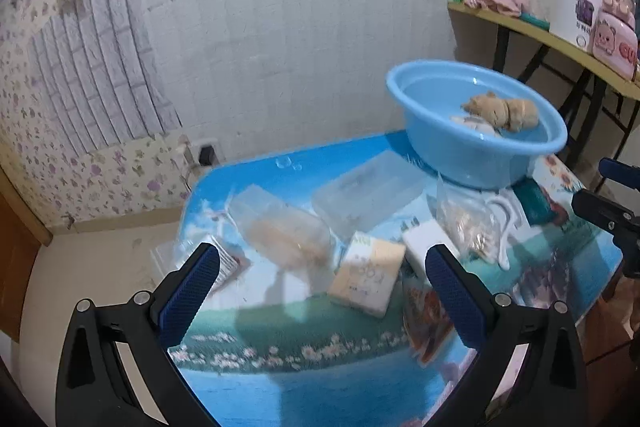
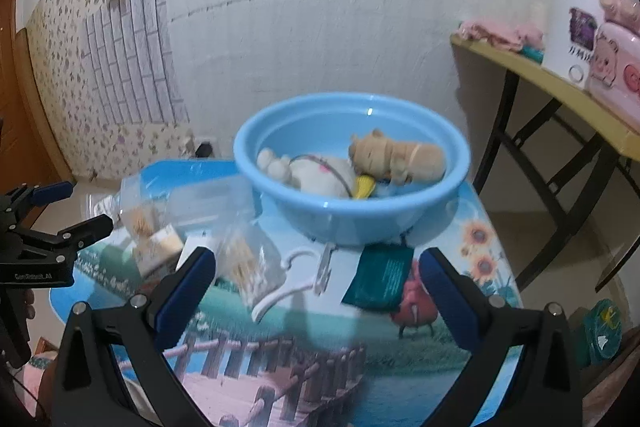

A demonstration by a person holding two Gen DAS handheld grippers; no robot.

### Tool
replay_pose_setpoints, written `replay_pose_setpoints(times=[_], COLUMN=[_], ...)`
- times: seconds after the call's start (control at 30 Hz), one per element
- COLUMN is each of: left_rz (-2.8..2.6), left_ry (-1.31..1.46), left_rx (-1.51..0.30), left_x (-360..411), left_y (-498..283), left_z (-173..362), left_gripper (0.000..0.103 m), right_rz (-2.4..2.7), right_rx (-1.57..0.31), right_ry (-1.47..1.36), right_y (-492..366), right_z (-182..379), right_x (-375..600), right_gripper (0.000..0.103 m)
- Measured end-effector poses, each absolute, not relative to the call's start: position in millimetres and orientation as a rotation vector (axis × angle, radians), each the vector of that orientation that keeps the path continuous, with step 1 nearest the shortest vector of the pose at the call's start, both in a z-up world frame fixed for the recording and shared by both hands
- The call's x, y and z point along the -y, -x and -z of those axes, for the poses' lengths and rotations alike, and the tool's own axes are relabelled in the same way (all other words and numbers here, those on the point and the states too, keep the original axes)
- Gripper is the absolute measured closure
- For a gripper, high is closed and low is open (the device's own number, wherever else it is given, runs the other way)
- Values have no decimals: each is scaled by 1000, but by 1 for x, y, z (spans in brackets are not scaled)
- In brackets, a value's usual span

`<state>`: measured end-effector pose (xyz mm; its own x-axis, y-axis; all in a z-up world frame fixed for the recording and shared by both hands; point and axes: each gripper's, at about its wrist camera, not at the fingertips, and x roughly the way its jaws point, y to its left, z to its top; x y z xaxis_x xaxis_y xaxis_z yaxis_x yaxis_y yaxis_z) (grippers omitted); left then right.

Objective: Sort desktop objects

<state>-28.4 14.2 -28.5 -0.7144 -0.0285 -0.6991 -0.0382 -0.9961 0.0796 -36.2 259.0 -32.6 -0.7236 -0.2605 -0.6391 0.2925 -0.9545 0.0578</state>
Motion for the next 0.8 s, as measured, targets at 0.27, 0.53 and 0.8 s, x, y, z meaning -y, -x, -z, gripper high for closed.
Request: replay_pose_setpoints(times=[0.27, 0.53, 0.8], left_rz=[-2821, -2733, -2743], left_ry=[1299, 1345, 1364], left_rx=[-164, -140, -98], left_x=[-19, -23, -10], left_y=[30, 29, 27], left_z=[54, 66, 72], left_gripper=[0, 0, 0], right_rz=[2652, 2644, 2686], right_rx=[-67, -39, -20], right_ry=[-1028, -1074, -1124], right_y=[34, 34, 37], right_z=[42, 53, 60], right_x=[-264, -270, -279], right_gripper=[0, 0, 0])
